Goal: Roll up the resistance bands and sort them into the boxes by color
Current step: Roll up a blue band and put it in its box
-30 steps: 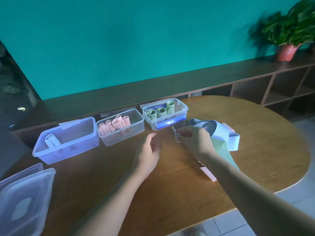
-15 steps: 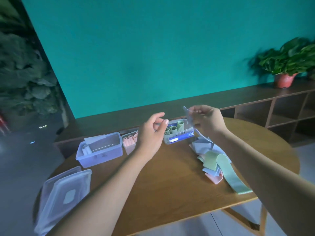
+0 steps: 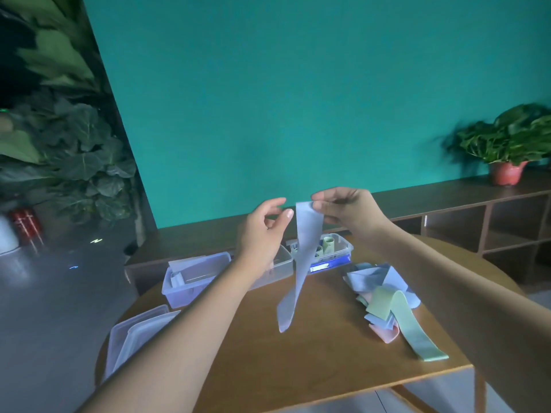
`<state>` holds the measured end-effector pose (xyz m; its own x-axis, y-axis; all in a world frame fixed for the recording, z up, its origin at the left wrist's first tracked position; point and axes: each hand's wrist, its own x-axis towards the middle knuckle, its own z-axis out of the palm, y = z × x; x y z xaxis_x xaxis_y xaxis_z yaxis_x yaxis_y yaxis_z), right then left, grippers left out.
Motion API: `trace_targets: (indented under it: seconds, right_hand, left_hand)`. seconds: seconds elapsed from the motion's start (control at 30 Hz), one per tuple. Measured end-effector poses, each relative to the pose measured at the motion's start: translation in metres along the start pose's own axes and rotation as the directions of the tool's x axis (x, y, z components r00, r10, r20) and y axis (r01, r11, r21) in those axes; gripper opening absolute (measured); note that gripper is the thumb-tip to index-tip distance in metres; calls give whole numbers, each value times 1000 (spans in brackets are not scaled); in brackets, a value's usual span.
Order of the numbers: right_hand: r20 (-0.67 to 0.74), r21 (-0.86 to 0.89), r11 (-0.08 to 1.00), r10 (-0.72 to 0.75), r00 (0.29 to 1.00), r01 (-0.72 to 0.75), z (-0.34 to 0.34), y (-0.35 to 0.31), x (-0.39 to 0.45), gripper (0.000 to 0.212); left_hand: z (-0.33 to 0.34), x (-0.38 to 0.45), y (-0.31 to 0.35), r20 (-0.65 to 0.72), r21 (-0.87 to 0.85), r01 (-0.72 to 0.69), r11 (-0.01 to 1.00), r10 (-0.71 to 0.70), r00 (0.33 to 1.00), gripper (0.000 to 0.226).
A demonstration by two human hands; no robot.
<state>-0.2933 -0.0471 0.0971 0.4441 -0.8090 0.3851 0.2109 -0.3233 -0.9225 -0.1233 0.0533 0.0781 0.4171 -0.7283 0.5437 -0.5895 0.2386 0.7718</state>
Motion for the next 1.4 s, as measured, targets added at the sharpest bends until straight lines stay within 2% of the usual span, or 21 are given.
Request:
trace_targets:
  seconds: [0.13, 0.27, 0.33, 0.43, 0.53, 0.63, 0.73, 0.9, 1.03, 1.13, 1.2, 1.4]
  right_hand:
    - [68, -6, 999, -37, 997, 38, 21, -12, -9, 11]
    - [122, -37, 998, -41, 992, 46, 35, -11, -12, 12]
    - [111, -109, 993, -32, 993, 44, 38, -3, -10, 10]
    - [66, -306, 951, -23, 998, 42, 41, 10, -5, 12]
    - [64, -391, 920, 39, 997, -10, 41, 24, 5, 8]
    - [76, -380, 923, 94, 993, -59, 43, 31, 16, 6]
    - [70, -399, 916, 70, 995, -37, 46, 38, 28, 9]
    - [95, -467, 884, 28, 995, 20, 46, 57, 23, 9]
    - [145, -577, 817, 131, 981, -24, 46, 84, -13, 6]
    - [219, -605, 784, 333, 917, -139, 42, 109, -47, 9]
    - [232, -632, 752, 415, 880, -188, 41, 122, -70, 9]
    - [252, -655, 711, 526, 813, -257, 35, 146, -126, 5]
  left_hand:
    - [-17, -1, 18, -14, -33, -17, 999, 16, 1000, 15]
    - [-32, 0, 15, 43, -24, 75, 997, -73, 996, 14]
    - [-38, 1, 8, 76, -37, 122, 992, -119, 990, 10]
    - [-39, 4, -4, 114, -22, 174, 985, -170, 979, 7]
    - [-31, 12, -20, 133, -13, 213, 977, -209, 969, 8]
    - [-23, 25, -33, 121, 42, 155, 987, -159, 980, 12]
    - [-19, 32, -38, 59, 110, 77, 991, -83, 995, 16]
    - [-18, 14, -59, 80, 49, 51, 998, -54, 995, 14]
    - [-13, -33, -100, 155, 78, 99, 992, -110, 982, 8]
    - [-7, -76, -121, 259, 134, 157, 978, -188, 948, 4]
    - [-5, -103, -131, 294, 133, 202, 970, -233, 927, 2]
    - [-4, -170, -143, 339, 192, 333, 923, -381, 860, 11]
